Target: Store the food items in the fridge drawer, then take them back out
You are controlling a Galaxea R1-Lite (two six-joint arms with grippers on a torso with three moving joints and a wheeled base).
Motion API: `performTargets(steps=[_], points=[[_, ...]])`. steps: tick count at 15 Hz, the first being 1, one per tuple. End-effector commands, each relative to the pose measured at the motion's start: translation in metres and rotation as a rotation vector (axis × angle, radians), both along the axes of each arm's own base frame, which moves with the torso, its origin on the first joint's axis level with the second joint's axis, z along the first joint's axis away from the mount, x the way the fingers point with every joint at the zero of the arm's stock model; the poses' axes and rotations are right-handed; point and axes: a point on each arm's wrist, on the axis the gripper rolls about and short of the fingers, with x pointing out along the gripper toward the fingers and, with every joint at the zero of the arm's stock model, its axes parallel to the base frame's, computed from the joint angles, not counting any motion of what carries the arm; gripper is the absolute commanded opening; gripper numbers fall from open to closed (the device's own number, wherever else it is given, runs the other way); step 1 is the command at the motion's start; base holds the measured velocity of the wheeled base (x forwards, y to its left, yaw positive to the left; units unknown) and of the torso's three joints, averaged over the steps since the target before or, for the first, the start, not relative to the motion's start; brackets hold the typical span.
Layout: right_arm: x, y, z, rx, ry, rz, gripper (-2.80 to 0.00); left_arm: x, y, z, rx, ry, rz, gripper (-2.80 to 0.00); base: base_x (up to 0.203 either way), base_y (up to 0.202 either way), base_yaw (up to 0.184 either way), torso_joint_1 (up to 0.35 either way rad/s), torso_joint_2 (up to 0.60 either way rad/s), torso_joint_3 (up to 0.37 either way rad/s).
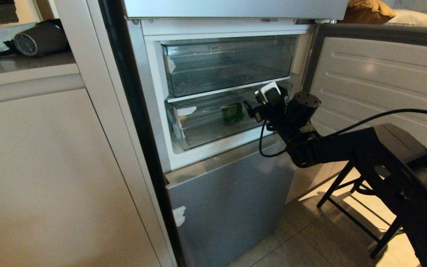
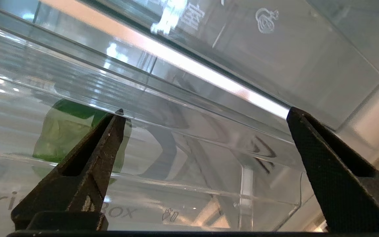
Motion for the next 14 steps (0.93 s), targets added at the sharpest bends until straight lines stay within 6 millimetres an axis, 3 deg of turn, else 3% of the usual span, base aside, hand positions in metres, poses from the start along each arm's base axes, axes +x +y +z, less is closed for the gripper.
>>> performTargets(steps=[1, 12, 14], points=[[-0.010, -0.003, 0.007, -0.009, 0.013, 0.001, 0.00, 0.001, 0.000, -0.003, 0.000, 0.010, 0.000, -2.80, 0.000, 0.000, 0.000, 0.000, 0.00, 0.000], [-0.076, -0.028, 0.033, -0.025, 0.081, -0.009, 0.00, 0.001, 0.000, -0.003, 0.000, 0.010, 0.000, -2.80, 0.000, 0.000, 0.000, 0.000, 0.00, 0.000], [-0.074, -0.028, 0.027, -0.023, 0.100, -0.002, 0.00, 0.001, 0.000, -0.003, 0.000, 0.010, 0.000, -2.80, 0.000, 0.000, 0.000, 0.000, 0.00, 0.000]])
